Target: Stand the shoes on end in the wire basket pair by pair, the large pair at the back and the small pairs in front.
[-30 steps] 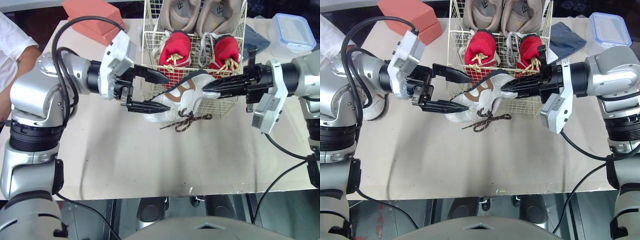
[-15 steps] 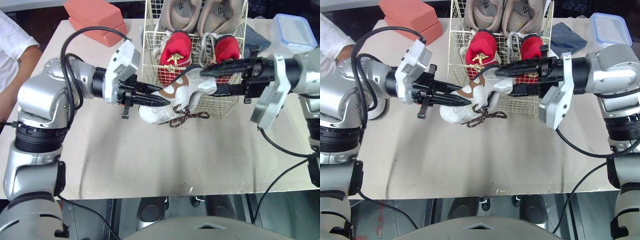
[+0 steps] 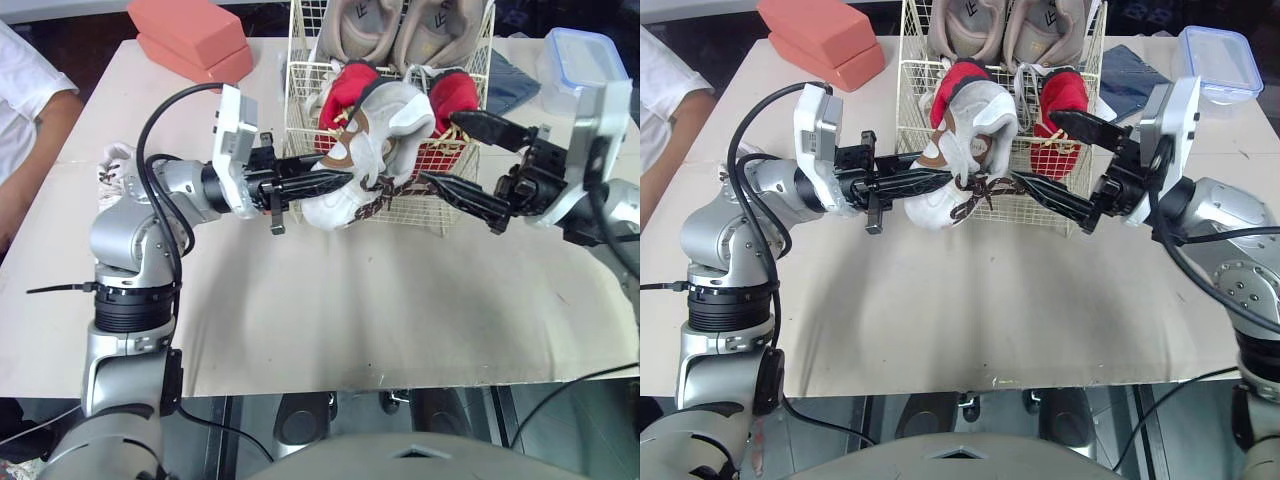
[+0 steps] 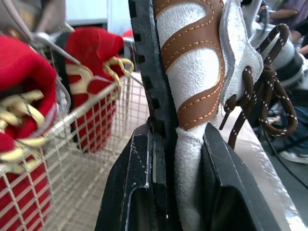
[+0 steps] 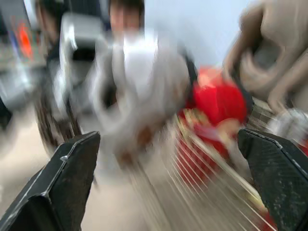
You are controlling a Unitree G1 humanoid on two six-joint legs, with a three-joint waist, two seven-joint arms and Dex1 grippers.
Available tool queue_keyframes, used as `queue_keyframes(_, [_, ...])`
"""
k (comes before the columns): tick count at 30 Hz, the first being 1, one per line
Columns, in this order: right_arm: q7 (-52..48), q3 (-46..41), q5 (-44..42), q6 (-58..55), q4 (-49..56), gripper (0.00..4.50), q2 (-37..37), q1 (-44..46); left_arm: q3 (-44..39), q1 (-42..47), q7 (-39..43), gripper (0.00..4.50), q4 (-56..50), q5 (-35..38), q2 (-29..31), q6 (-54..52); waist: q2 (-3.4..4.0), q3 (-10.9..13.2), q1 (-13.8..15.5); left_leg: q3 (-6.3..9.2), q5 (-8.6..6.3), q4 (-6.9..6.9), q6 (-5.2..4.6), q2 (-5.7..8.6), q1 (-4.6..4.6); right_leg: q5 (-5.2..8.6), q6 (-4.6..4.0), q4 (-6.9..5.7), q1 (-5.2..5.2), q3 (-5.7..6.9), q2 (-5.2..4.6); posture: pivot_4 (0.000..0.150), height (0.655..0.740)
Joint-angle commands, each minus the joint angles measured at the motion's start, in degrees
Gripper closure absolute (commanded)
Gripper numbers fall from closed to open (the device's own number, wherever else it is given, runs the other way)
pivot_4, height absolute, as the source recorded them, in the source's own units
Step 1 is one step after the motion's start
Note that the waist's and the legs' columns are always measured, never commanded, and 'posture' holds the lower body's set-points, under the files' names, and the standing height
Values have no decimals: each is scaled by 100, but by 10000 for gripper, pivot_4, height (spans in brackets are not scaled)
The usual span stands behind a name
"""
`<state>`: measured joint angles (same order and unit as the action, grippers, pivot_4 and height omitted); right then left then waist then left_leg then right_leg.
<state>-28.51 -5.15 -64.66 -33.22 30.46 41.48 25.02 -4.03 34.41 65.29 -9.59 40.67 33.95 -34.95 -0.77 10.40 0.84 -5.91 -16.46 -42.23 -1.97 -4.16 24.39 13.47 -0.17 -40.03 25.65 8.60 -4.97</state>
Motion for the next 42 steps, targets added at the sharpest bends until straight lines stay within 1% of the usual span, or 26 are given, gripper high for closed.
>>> queue_keyframes(1, [418, -136, -363, -306, 247, 0, -131, 159, -69, 16, -11, 40123, -141, 135, -81, 118, 0, 0, 12, 1, 0, 1, -1, 1, 3, 0, 0, 3, 1, 2, 0, 1500, 6860])
queue_keyframes(4, [521, -110, -459, -438, 227, 0, -279, 180, -113, 58, -19, 40123, -149, 311, -144, -14, 0, 0, 9, 5, 0, 2, -1, 2, 10, -1, 0, 8, 3, 8, 0, 1500, 6860])
queue_keyframes(6, [560, -143, -559, -502, 163, 5209, -393, 184, -108, 66, 16, 40124, -163, 401, -135, -90, 0, 0, 3, 6, 0, 5, -1, 2, 11, -1, 0, 10, 4, 8, 1, 1500, 6860])
queue_keyframes(7, [560, -156, -599, -546, 135, 8439, -426, 191, -113, 71, 25, 40124, -168, 452, -134, -133, 0, 0, 2, 6, 0, 6, -1, 2, 10, -1, 0, 10, 4, 9, 2, 1500, 6860])
queue_keyframes(8, [550, -170, -636, -583, 108, 13609, -456, 193, -118, 70, 48, 40124, -188, 529, -121, -205, 0, 0, 0, 6, 0, 6, -1, 3, 10, -1, 0, 10, 4, 9, 2, 1500, 6860])
queue_keyframes(9, [554, -185, -717, -626, 69, 17602, -489, 187, -138, 74, 70, 40124, -204, 634, -119, -296, 0, 0, 0, 7, 0, 6, -1, 3, 10, -1, 0, 10, 3, 9, 2, 1500, 6860])
queue_keyframes(10, [556, -199, -805, -666, 35, 23786, -519, 182, -156, 81, 82, 40124, -208, 708, -120, -361, 0, 0, -1, 6, 0, 6, -1, 3, 9, -1, 0, 10, 3, 9, 2, 1500, 6860])
queue_keyframes(12, [578, -237, -1057, -742, -15, 30645, -590, 168, -174, 87, 132, 40124, -224, 857, -88, -521, 0, 0, -2, 7, 0, 6, -1, 2, 9, -1, 0, 9, 3, 9, 2, 1500, 6860])
queue_keyframes(14, [605, -259, -1220, -796, -29, 39660, -639, 165, -157, 72, 181, 40124, -255, 951, -33, -654, 0, 0, -3, 7, 0, 6, -1, 2, 9, -1, 0, 9, 3, 9, 3, 1500, 6860])
queue_keyframes(16, [629, -256, -1278, -833, -18, 44027, -668, 157, -140, 57, 195, 40124, -279, 1031, 1, -768, 0, 0, -2, 8, 0, 6, -1, 2, 9, -1, 0, 9, 3, 9, 3, 1500, 6860])
queue_keyframes(24, [780, -231, -1404, -874, 83, 44027, -853, 134, -216, 151, 132, 40124, -236, 1451, -14, -1264, 0, 0, -2, 9, 0, 6, -1, 2, 10, -1, 0, 10, 3, 9, 3, 1500, 6860])
queue_keyframes(31, [1078, -281, -1212, -805, 178, 44027, -928, 158, -234, 178, 217, 40124, -208, 1407, 77, -1387, 0, 0, -2, 9, 0, 7, -1, 3, 10, -1, 0, 9, 3, 9, 3, 1500, 6860])
queue_keyframes(33, [1184, -299, -1096, -772, 202, 45000, -938, 186, -252, 161, 175, 29914, -219, 1384, 62, -1362, 0, 0, -2, 9, 0, 7, -1, 2, 10, 0, 0, 10, 3, 9, 3, 1500, 6860])
queue_keyframes(35, [1353, -324, -981, -717, 233, 45000, -994, 235, -220, 126, 167, 21325, -275, 1333, 83, -1335, 0, 0, -1, 9, 0, 7, -1, 3, 10, -1, 0, 10, 3, 9, 3, 1500, 6860])
queue_keyframes(36, [1440, -336, -935, -695, 251, 45000, -1020, 260, -216, 120, 140, 19497, -282, 1297, 62, -1285, 0, 0, -1, 8, 0, 7, -1, 3, 10, -1, 0, 10, 3, 9, 3, 1500, 6860])
queue_keyframes(37, [1519, -344, -879, -671, 285, 45000, -1045, 283, -220, 120, 98, 13065, -278, 1243, 35, -1209, 0, 0, -2, 8, 0, 6, -1, 3, 11, -1, 0, 10, 3, 9, 2, 1500, 6860])
queue_keyframes(39, [1661, -357, -820, -649, 352, 45000, -1097, 313, -242, 118, 51, 4385, -261, 1219, 18, -1172, 0, 0, -3, 8, 0, 7, -1, 3, 10, -1, 0, 10, 4, 9, 3, 1500, 6860])
queue_keyframes(40, [1740, -372, -795, -635, 389, 45000, -1113, 328, -228, 117, 55, 2904, -242, 1118, 33, -1067, 0, 0, -4, 8, 0, 7, -1, 3, 10, -1, 0, 9, 4, 9, 3, 1500, 6860])
queue_keyframes(42, [1846, -383, -754, -606, 440, 45000, -1127, 346, -213, 105, 83, 2904, -219, 1036, 70, -981, 0, 0, -3, 8, 0, 7, -1, 3, 10, 0, 0, 9, 4, 9, 4, 1500, 6860])
